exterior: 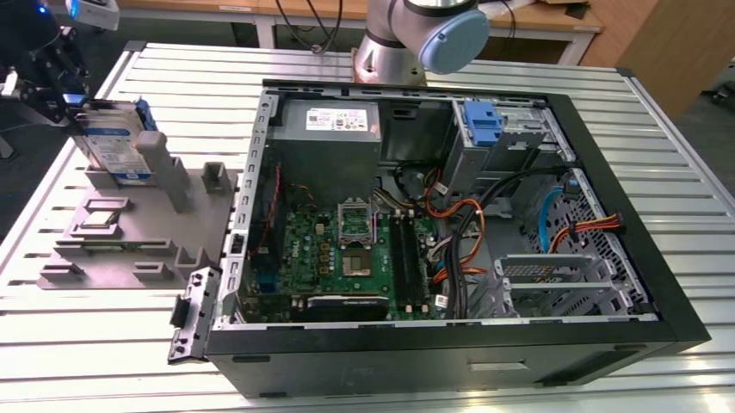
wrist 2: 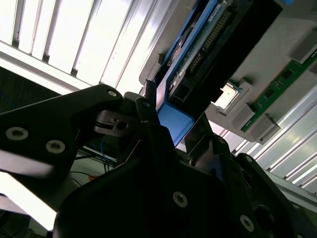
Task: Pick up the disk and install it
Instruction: 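Pick up the disk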
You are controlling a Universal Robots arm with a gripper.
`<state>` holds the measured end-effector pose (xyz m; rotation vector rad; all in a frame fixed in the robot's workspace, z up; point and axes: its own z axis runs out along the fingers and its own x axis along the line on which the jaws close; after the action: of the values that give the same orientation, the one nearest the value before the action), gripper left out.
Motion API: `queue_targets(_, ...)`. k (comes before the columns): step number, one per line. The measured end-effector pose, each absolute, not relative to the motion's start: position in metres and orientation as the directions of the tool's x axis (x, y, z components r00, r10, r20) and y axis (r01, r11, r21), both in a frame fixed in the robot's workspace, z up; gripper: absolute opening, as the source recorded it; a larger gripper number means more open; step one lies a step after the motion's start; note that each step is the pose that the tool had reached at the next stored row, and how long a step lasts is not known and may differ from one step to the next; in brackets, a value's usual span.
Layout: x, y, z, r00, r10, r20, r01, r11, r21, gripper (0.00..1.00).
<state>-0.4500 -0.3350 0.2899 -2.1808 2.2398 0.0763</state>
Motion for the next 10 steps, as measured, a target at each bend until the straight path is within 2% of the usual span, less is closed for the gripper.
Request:
queue_targets(2,-0.4500,-0.3349,0.2899,-0.027,-0.999,-0.044,-0.999,0.026,0.025,0.47)
queue_targets(3,-0.4500,-0.3349,0.2899,-0.027,-0.999,-0.044,-0.999,0.026,0.025,0.40)
queue_targets(10,-0.4500,-0.3350,0.2897,-0.027,-0.999,-0.044,-0.999,0.026,0.025,0.37)
